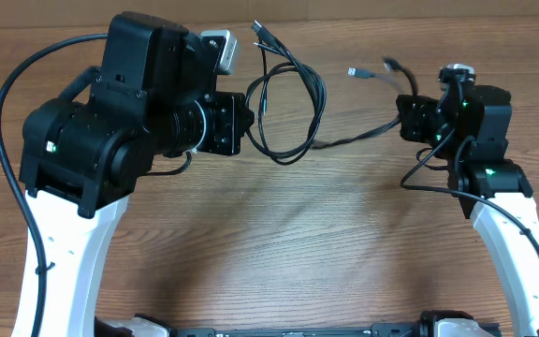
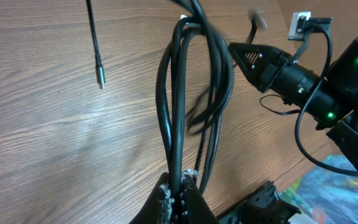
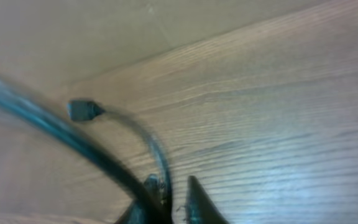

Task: Untangle cables
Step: 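Grasp a hanging cable strand with the right gripper near the left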

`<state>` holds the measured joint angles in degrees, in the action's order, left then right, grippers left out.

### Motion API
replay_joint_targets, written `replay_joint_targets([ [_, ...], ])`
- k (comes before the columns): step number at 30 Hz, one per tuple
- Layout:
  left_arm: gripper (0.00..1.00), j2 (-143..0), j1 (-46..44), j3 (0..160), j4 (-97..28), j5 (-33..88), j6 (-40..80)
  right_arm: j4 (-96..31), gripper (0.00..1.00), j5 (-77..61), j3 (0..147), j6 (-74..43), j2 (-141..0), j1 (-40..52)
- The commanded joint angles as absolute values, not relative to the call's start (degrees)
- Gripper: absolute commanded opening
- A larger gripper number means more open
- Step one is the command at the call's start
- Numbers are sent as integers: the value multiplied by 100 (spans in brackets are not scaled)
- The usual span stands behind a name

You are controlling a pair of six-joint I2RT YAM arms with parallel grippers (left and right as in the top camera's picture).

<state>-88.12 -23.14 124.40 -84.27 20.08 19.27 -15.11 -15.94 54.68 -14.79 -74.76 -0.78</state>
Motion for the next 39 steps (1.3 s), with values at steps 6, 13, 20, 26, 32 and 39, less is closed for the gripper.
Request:
replay_joint_targets([
  [6,4,-8639,-2283,12580,-8554,1861,1575,-1133,94,-3087,5481,-1337,-7459,-123],
  [13,4,-8639,-2285,12580,-8541,1846,1496,-775,82,-4906,5481,-2003,-7459,64],
  [20,4,-8652,-2290,12578,-8521,1846,1282,-784,68,-5478,5481,-2366,-7459,722],
  [26,4,-8654,-2296,12578,-8552,1879,963,-777,64,-5511,5481,-2635,-7459,1586],
  [32,4,-8656,-2410,12578,-8565,1907,849,-735,56,-5081,5481,-3175,-7459,2169],
  [39,4,-8656,-2565,12573,-8545,1863,725,-279,22,-5081,5481,-3404,-7459,2589],
])
